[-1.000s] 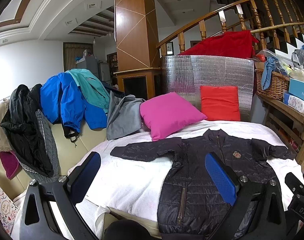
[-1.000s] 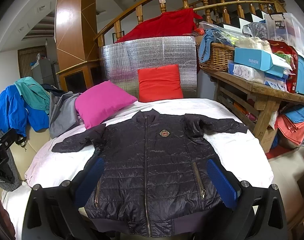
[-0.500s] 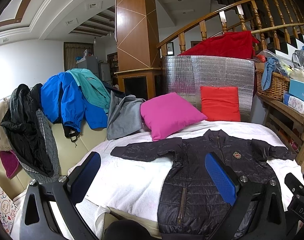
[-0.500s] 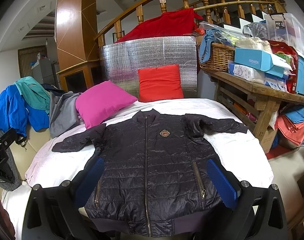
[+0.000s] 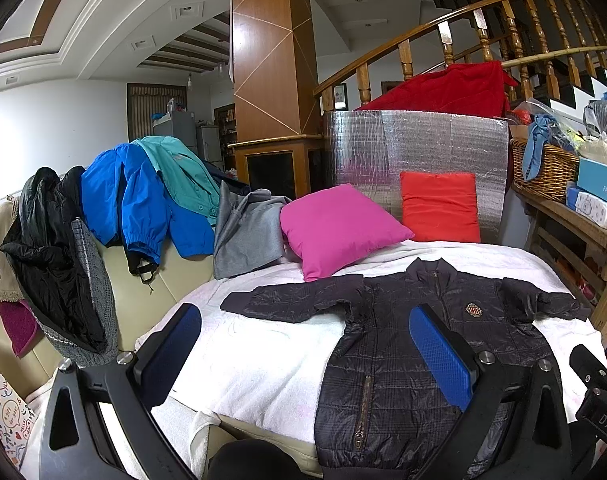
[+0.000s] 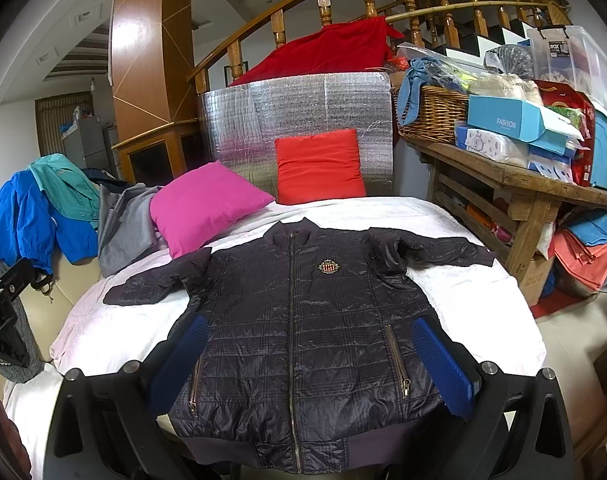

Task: Fold large clothes

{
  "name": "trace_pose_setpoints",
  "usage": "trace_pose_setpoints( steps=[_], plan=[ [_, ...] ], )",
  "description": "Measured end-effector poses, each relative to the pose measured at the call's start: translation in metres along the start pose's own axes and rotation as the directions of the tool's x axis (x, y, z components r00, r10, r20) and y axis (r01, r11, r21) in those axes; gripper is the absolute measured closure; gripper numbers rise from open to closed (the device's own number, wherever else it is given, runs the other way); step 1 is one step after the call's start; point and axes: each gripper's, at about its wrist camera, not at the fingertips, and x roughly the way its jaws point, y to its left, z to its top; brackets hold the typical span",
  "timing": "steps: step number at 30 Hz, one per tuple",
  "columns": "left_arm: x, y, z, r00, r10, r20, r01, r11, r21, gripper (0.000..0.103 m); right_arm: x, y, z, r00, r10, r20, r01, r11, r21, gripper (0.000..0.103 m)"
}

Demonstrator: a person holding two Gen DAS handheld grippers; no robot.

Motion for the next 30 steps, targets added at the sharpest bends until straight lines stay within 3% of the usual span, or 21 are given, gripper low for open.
trace_pose_setpoints(
  steps=[13,22,28,30],
  plan=[
    [0.015,-0.005,0.0,1.0,0.0,-0.015,0.0,1.0,-0.001,0.0,0.013,-0.004,0.006,1.0,-0.01,-0.01,0.01,1.0,0.003,0.0],
    [0.048,-0.028,0.001,0.999,-0.007,-0.051,0.009,0.999,0.033,0.0,0.046,-0.02,0.012,0.999,-0.023,-0.045,0.023,1.0,0.016,0.0],
    [0.123,-0.063,0.003,0.981,-0.101,-0.165,0.106,0.994,0.024,0.0,0.105,-0.082,0.032,0.996,0.069,-0.063,-0.06,0.989,0.138,0.0],
    [0.173,-0.084,-0.002,0.955,-0.144,-0.261,0.154,0.988,0.017,0.0,0.145,-0.129,0.04,0.987,0.147,-0.068,-0.125,0.958,0.259,0.0]
  ],
)
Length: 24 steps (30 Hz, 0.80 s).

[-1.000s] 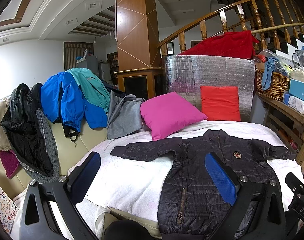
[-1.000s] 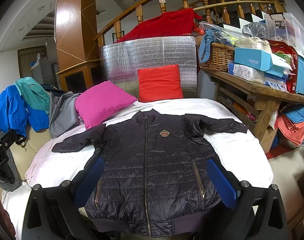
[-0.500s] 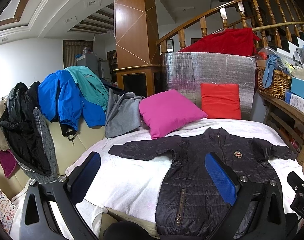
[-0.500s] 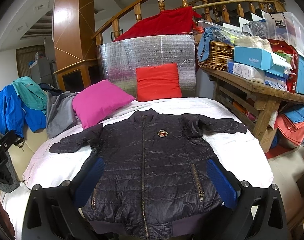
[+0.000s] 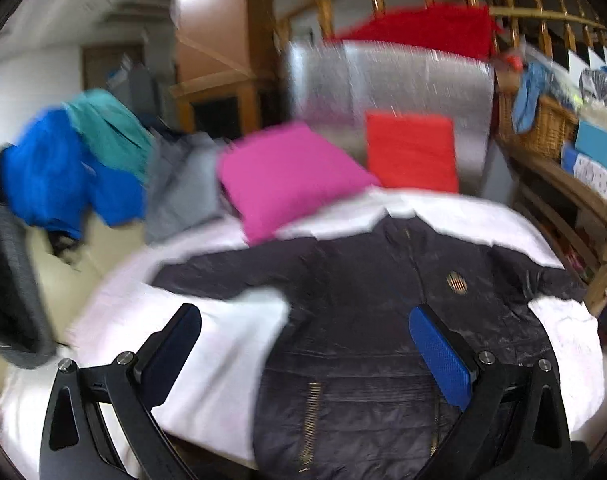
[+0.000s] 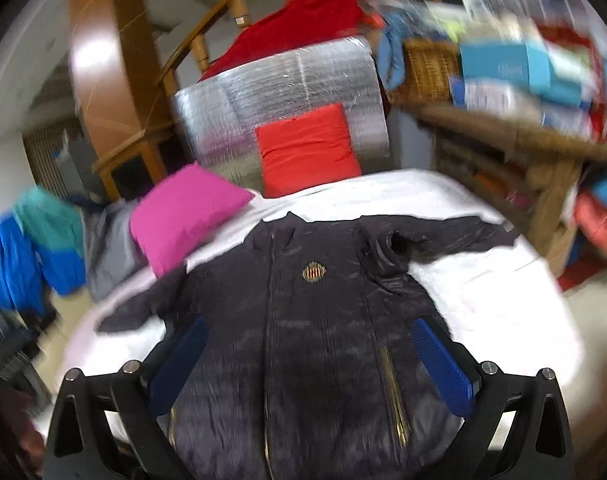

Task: Fold large clothes

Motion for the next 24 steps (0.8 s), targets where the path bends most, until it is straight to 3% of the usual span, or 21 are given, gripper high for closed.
trace_pose_setpoints(
  steps=[2,4,6,7,9,11,13,15,17,20,22,24],
  plan=[
    [0.05,-0.014,0.004,0.996,-0.008,-0.086,0.008,1.0,0.008,0.0,0.032,-0.051,0.017,0.999,0.046,-0.004,-0.045,0.989,0.14,0.0],
    [0.105,-0.027,0.002,0.982,-0.018,-0.189,0.02,1.0,0.009,0.0,0.068,-0.105,0.03,0.999,0.048,-0.014,-0.042,0.957,0.286,0.0],
    [0.155,-0.04,-0.004,0.962,-0.029,-0.272,0.028,1.0,-0.006,0.0,0.106,-0.162,0.039,0.997,0.077,0.0,-0.069,0.898,0.435,0.0],
    [0.172,-0.043,-0.006,0.956,-0.028,-0.291,0.026,1.0,-0.01,0.0,0.121,-0.182,0.042,0.996,0.087,0.001,-0.076,0.869,0.49,0.0],
    [0.206,-0.052,-0.009,0.947,-0.02,-0.32,0.014,1.0,-0.023,0.0,0.157,-0.23,0.046,0.994,0.109,-0.006,-0.08,0.76,0.645,0.0],
    [0.226,-0.059,-0.009,0.951,-0.007,-0.308,-0.001,1.0,-0.026,0.0,0.184,-0.26,0.048,0.988,0.154,0.028,-0.125,0.669,0.732,0.0],
    [0.237,-0.063,-0.01,0.953,-0.004,-0.303,-0.004,1.0,-0.026,0.0,0.211,-0.281,0.055,0.991,0.134,0.009,-0.093,0.634,0.768,0.0],
    [0.248,-0.067,-0.014,0.948,-0.02,-0.319,0.01,0.999,-0.034,0.0,0.232,-0.293,0.061,0.994,0.107,-0.027,-0.047,0.631,0.774,0.003],
    [0.257,-0.071,-0.012,0.943,-0.02,-0.334,0.013,1.0,-0.025,0.0,0.254,-0.307,0.065,0.994,0.082,-0.069,0.005,0.605,0.796,0.011],
    [0.261,-0.075,-0.009,0.953,0.018,-0.301,-0.01,1.0,0.029,0.0,0.271,-0.321,0.073,0.997,0.041,-0.064,0.027,0.591,0.806,0.035],
    [0.262,-0.077,-0.005,0.961,0.05,-0.27,-0.032,0.997,0.07,0.0,0.279,-0.321,0.08,0.996,0.015,-0.086,0.059,0.621,0.782,0.078],
    [0.261,-0.076,-0.001,0.966,0.075,-0.247,-0.056,0.995,0.084,0.0,0.279,-0.313,0.086,0.998,-0.019,-0.068,0.064,0.644,0.762,0.085]
  ],
)
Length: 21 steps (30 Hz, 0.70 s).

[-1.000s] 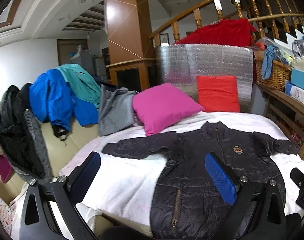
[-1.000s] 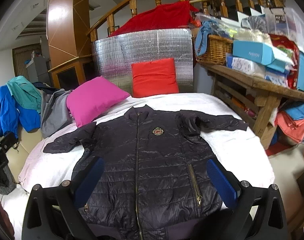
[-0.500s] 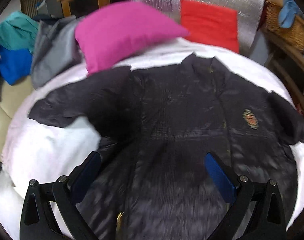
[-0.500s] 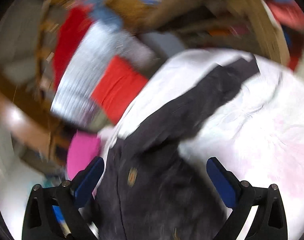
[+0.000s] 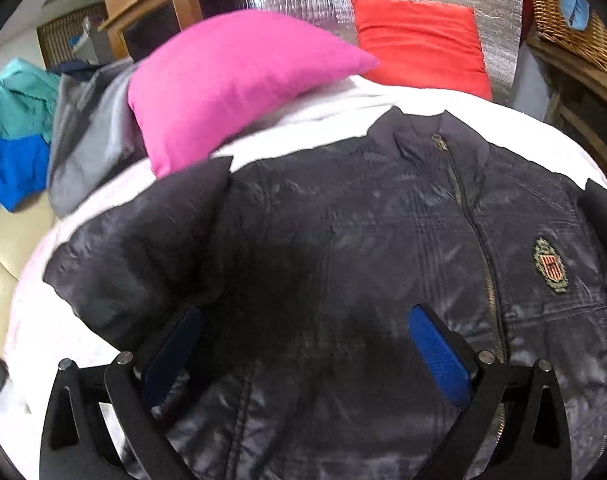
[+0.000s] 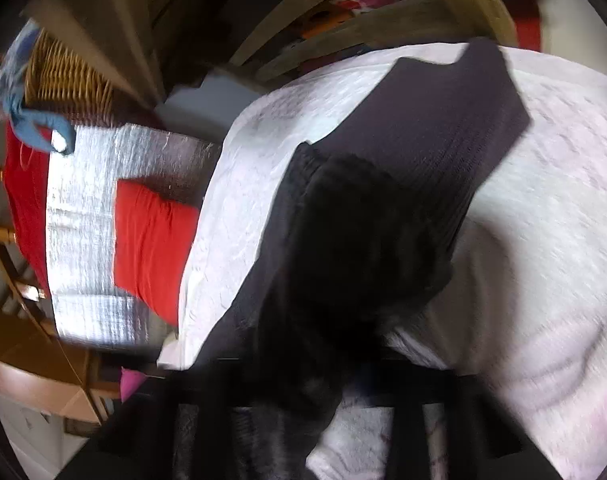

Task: Fold large clothes

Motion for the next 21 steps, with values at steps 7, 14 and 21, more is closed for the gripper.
trace_pose_setpoints(
  steps=[7,14,21],
  plan=[
    [-0.01,0.028,0.007,0.998,0.048,0.049,-0.045,0.997,-0.057,0.0,-0.061,0.127,-0.053,0.97,0.206,0.129,-0.13,0.888,-0.441,0.088],
    [-0.027,0.073,0.0,0.987,0.129,0.1,-0.119,0.987,-0.108,0.0,-0.047,0.201,-0.176,0.921,0.338,-0.195,-0.386,0.723,-0.572,0.087],
    [-0.029,0.119,-0.007,0.989,0.127,0.077,-0.107,0.969,-0.222,0.0,0.034,0.188,-0.278,0.808,0.204,-0.553,-0.451,0.818,-0.357,0.007]
  ],
)
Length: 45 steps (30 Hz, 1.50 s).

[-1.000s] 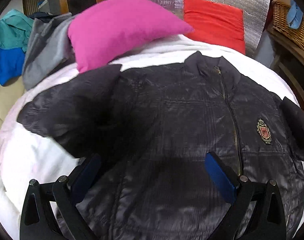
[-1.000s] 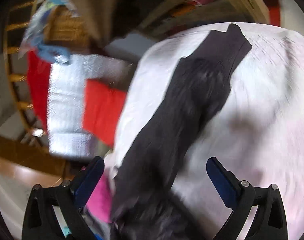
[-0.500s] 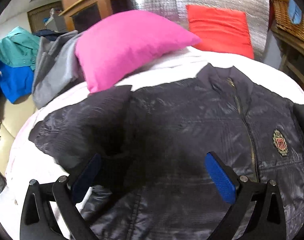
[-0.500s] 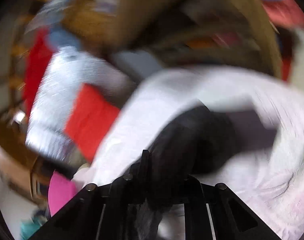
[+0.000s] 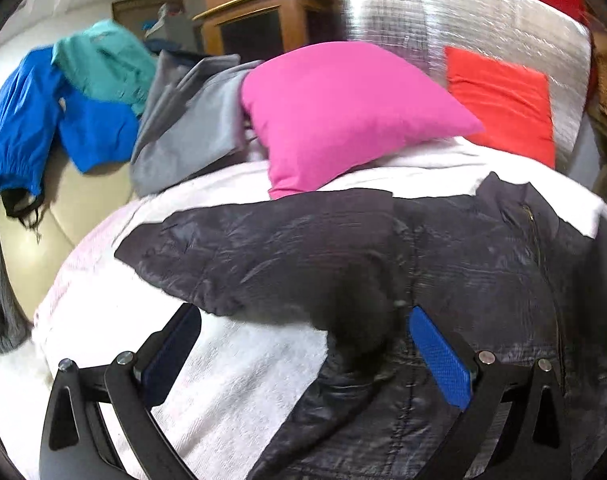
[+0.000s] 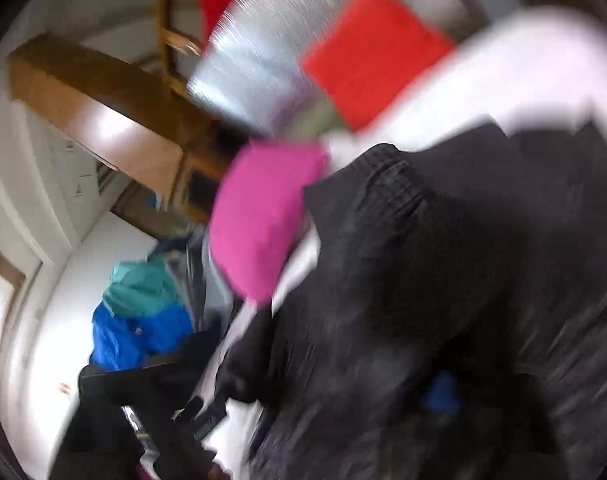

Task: Fold large clothes

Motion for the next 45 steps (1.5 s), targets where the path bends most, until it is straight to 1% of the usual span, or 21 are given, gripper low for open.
trace_pose_setpoints(
  steps=[3,5,7,9,12,14,15,16,19,23,25,26,28,30,31,32,34,38,42,44,45],
  plan=[
    [-0.004,0.004,-0.001,1.0,-0.022,0.011,0.022,1.0,-0.013,0.0,0.005,-0.011,-0.023,0.994,0.02,-0.11,-0.007,0.993,0.121,0.007],
    [-0.009,-0.001,-0.004,0.999,-0.042,0.021,0.042,0.999,0.003,0.0,-0.016,-0.009,-0.044,0.993,0.059,-0.106,-0.047,0.992,0.115,0.007],
    [-0.011,-0.01,-0.006,0.997,-0.079,0.022,0.078,0.997,0.023,0.0,-0.055,0.004,-0.042,0.998,0.056,-0.027,-0.054,0.998,0.043,0.007],
    [-0.013,-0.028,-0.007,0.991,-0.135,0.02,0.134,0.99,0.053,0.0,-0.097,0.004,-0.032,0.994,-0.03,0.108,0.033,0.999,-0.031,0.007],
    [-0.013,-0.058,-0.008,0.968,-0.25,-0.011,0.25,0.965,0.08,0.0,-0.138,-0.019,-0.017,0.928,-0.243,0.282,0.264,0.964,-0.039,0.007],
    [-0.015,-0.08,-0.008,0.944,-0.331,-0.014,0.331,0.94,0.085,0.0,-0.146,-0.056,0.0,0.878,-0.371,0.303,0.371,0.927,0.062,0.01],
    [-0.016,-0.09,-0.007,0.935,-0.356,-0.013,0.355,0.93,0.092,0.0,-0.147,-0.075,0.009,0.864,-0.409,0.294,0.391,0.912,0.122,0.016],
    [-0.017,-0.098,-0.007,0.927,-0.375,-0.015,0.375,0.922,0.101,0.0,-0.147,-0.084,0.015,0.862,-0.42,0.284,0.392,0.907,0.153,0.024],
    [-0.016,-0.138,-0.007,0.901,-0.433,-0.032,0.433,0.889,0.148,0.0,-0.139,-0.115,0.039,0.871,-0.427,0.243,0.384,0.9,0.205,0.03],
    [0.0,-0.192,-0.005,0.909,-0.414,-0.044,0.411,0.88,0.239,0.0,-0.116,-0.144,0.047,0.891,-0.43,0.148,0.398,0.894,0.204,0.045],
    [0.011,-0.208,-0.007,0.925,-0.375,-0.061,0.376,0.882,0.285,0.0,-0.099,-0.144,0.047,0.886,-0.451,0.11,0.431,0.887,0.167,0.067],
    [0.013,-0.208,-0.008,0.926,-0.372,-0.064,0.374,0.88,0.291,0.001,-0.097,-0.14,0.046,0.88,-0.462,0.11,0.444,0.883,0.152,0.071],
    [0.018,-0.204,-0.01,0.917,-0.394,-0.065,0.396,0.875,0.278,0.007,-0.102,-0.134,0.047,0.87,-0.47,0.147,0.451,0.881,0.144,0.078],
    [0.017,-0.193,-0.008,0.91,-0.408,-0.065,0.411,0.878,0.246,0.029,-0.113,-0.124,0.048,0.872,-0.444,0.205,0.423,0.895,0.139,0.082],
    [0.014,-0.19,-0.01,0.91,-0.409,-0.063,0.412,0.879,0.24,0.035,-0.119,-0.115,0.046,0.864,-0.442,0.24,0.424,0.897,0.124,0.085],
    [0.013,-0.186,-0.009,0.913,-0.404,-0.062,0.407,0.884,0.23,0.044,-0.121,-0.11,0.045,0.851,-0.457,0.257,0.445,0.889,0.108,0.085],
    [0.015,-0.173,-0.007,0.926,-0.37,-0.068,0.376,0.905,0.199,0.045,-0.119,-0.107,0.041,0.827,-0.498,0.26,0.491,0.866,0.095,0.085],
    [0.014,-0.139,-0.008,0.947,-0.305,-0.102,0.318,0.934,0.164,0.045,-0.118,-0.121,0.035,0.822,-0.535,0.194,0.521,0.845,0.119,0.087],
    [0.009,-0.096,-0.016,0.973,-0.204,-0.107,0.22,0.96,0.175,0.045,-0.126,-0.113,0.03,0.815,-0.536,0.221,0.52,0.844,0.13,0.087],
    [0.008,-0.072,-0.021,0.974,-0.189,-0.121,0.206,0.967,0.147,0.045,-0.138,-0.104,0.023,0.802,-0.54,0.255,0.52,0.841,0.145,0.08],
    [0.008,-0.055,-0.021,0.972,-0.194,-0.135,0.209,0.971,0.113,0.045,-0.141,-0.096,0.019,0.801,-0.53,0.278,0.512,0.848,0.142,0.064]
  ],
)
